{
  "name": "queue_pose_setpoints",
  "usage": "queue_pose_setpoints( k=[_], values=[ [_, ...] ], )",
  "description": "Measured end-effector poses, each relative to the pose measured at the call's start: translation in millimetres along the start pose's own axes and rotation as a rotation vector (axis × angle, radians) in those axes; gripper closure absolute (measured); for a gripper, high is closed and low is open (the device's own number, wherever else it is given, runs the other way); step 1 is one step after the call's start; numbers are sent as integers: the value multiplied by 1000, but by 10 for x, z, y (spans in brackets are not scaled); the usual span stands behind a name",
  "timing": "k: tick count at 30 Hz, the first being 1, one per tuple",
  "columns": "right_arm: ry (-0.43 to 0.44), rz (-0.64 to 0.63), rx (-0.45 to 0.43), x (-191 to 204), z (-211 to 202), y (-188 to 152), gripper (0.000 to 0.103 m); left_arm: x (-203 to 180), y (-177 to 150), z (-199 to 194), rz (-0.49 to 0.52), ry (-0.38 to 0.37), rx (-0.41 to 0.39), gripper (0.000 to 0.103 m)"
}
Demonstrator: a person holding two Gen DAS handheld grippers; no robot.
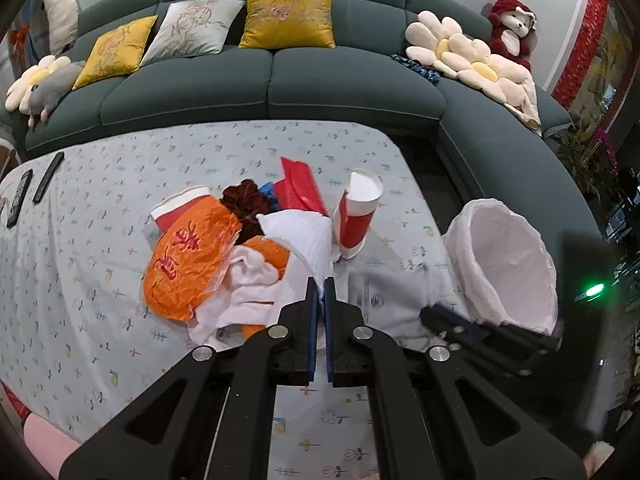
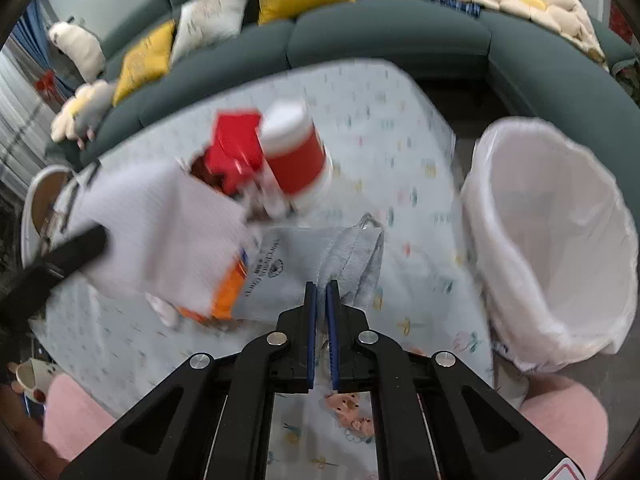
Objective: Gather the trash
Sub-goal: 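Carry the grey pouch with the right gripper over the wastebasket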
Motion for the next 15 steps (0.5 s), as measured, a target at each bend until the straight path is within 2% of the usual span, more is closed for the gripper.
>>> queue_pose_setpoints(
  k=[8, 15],
  values=[
    [27, 29, -139, -95, -617, 434, 97, -384, 229, -159, 53, -36, -55, 100],
    [-16, 72, -224, -444, -950, 654, 97, -893, 423, -201, 113, -91, -85, 100]
  ],
)
Point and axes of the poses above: each gripper's, at about its wrist camera, not at the fingertips, and z roughly the way its jaws point, x to its left, y to its top, the point moved 9 cm from there along z, roughly the way its jaws point, and after that the axes turned 2 degrees about -x, right-handed, at the moved point
